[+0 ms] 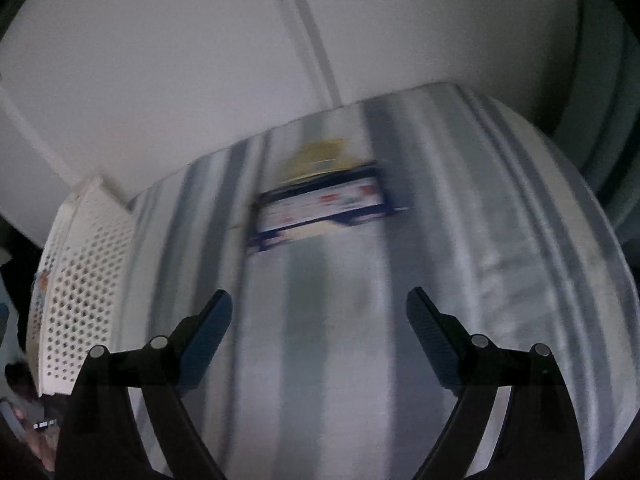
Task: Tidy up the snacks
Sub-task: 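Move the left tool to the blue-white wafer pack and grasp it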
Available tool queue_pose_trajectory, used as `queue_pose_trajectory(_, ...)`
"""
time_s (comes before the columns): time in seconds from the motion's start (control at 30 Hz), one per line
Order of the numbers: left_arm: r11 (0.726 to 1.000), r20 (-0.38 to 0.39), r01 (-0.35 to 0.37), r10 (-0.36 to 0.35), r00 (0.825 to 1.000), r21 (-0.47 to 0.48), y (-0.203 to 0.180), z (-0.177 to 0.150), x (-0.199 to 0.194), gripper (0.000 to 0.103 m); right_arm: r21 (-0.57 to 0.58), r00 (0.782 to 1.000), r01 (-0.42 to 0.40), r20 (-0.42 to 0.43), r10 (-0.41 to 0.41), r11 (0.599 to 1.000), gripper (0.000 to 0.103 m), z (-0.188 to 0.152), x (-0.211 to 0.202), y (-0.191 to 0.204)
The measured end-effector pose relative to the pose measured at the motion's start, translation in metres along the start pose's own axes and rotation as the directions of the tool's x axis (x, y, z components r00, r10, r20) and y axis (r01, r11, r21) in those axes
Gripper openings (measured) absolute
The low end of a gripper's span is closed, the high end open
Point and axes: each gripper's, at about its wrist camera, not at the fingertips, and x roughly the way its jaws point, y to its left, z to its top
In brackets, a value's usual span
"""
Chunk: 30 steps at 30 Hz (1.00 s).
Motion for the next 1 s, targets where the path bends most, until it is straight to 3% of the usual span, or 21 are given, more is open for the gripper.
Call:
queue_pose_trajectory(0.27, 0.978, -0.117, 0.176, -0.163, 0.98, 0.115, -0.076, 0.011, 0.051, 0.1, 0.064, 0.999, 0.03, 0.026, -0.031, 0.997, 0.088, 0.005, -0.002, -0.047)
queue_pose_trajectory(0.37, 0.96, -0.174, 0.232, -0.205, 0.963, 0.154, -0.102, 0.012, 0.081, 0.1, 0.09, 0.999, 0.037, 0.028, -0.04, 0.995, 0.088, 0.005, -0.003, -0.062)
queue_pose_trajectory(0.47, 0.943, -0.231, 0.277, -0.232, 0.945, 0.184, -0.126, 0.011, 0.111, 0.1, 0.137, 0.999, -0.011, 0.031, 0.007, 0.99, 0.088, 0.005, -0.003, -0.076)
queue_pose_trajectory(0.57, 0.915, -0.305, 0.353, -0.286, 0.908, 0.194, -0.146, 0.009, 0.142, 0.1, 0.156, 0.998, -0.038, 0.046, 0.031, 0.987, 0.088, 0.002, -0.004, -0.08)
queue_pose_trajectory(0.77, 0.88, -0.416, 0.431, -0.321, 0.851, 0.202, -0.174, 0.007, 0.193, 0.1, 0.199, 0.995, -0.087, 0.073, 0.074, 0.976, 0.088, -0.001, -0.012, -0.089)
queue_pose_trajectory(0.9, 0.861, -0.449, 0.447, -0.309, 0.839, 0.242, -0.188, 0.007, 0.212, 0.1, 0.241, 0.992, -0.116, 0.083, 0.099, 0.964, 0.088, 0.0, -0.011, -0.097)
queue_pose_trajectory(1.0, 0.832, -0.473, 0.468, -0.297, 0.829, 0.298, -0.2, 0.008, 0.224, 0.1, 0.275, 0.989, -0.129, 0.104, 0.104, 0.953, 0.088, -0.001, -0.018, -0.102)
